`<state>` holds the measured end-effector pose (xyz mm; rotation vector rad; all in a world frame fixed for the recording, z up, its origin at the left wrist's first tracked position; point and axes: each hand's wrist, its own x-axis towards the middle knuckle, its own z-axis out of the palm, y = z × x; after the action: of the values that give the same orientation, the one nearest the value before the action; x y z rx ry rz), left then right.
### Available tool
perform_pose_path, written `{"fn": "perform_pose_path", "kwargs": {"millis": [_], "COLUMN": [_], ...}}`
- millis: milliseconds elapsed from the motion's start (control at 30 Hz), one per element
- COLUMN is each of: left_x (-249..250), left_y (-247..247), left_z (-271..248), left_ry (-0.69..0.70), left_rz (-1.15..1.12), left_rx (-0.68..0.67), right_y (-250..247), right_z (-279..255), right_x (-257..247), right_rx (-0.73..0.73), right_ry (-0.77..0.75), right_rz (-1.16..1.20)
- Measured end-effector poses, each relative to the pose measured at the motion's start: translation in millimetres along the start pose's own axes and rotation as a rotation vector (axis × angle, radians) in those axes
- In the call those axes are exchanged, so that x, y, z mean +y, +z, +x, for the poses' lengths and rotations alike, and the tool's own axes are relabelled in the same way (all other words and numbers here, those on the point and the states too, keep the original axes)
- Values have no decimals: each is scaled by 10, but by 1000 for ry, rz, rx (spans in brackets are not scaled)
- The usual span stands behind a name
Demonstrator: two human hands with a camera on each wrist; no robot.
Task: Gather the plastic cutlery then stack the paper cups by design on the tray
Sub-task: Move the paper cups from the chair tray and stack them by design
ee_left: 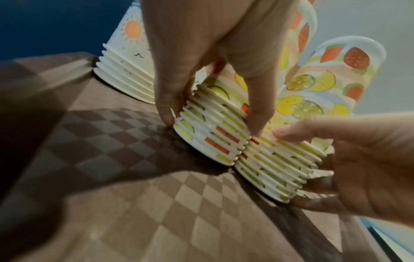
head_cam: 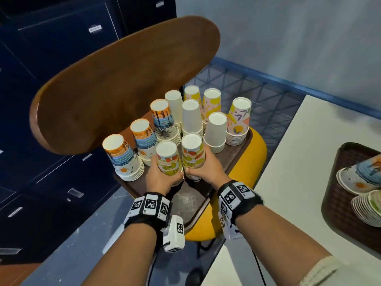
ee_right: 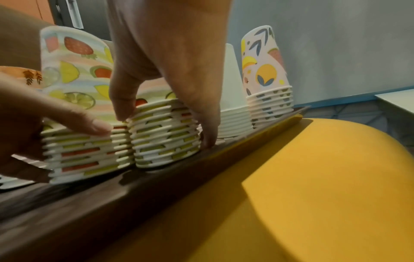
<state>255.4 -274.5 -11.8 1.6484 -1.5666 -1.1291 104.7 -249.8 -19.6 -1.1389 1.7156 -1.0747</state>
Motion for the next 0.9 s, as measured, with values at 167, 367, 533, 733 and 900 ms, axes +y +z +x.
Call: {"fn": "perform_pose_path", "kwargs": {"millis": [167,367,533,733,900], "left_x": [175,562,976,1405,1938], "left_y": [44,343,779,1381,1960], "left_z": [-246,-726,-1184,-1614,-1890], "left_ry": [51,184,294,371,490], "left_rz": [-63,-118,-140,-188,-189], "left_rx": [-18,-139,-275,-434,-519], "right_y": [-240,-856,-1462,-2153,-2721], "right_z": [-361,-987,-1529,-2152,-2660], "right_x": [-22,-73,-35,33,69], "right_rx": [111,260,412,596,784], "right_ry": [-30,-56,-30,-36,-25], "right_rz": [43,71,46,96,97]}}
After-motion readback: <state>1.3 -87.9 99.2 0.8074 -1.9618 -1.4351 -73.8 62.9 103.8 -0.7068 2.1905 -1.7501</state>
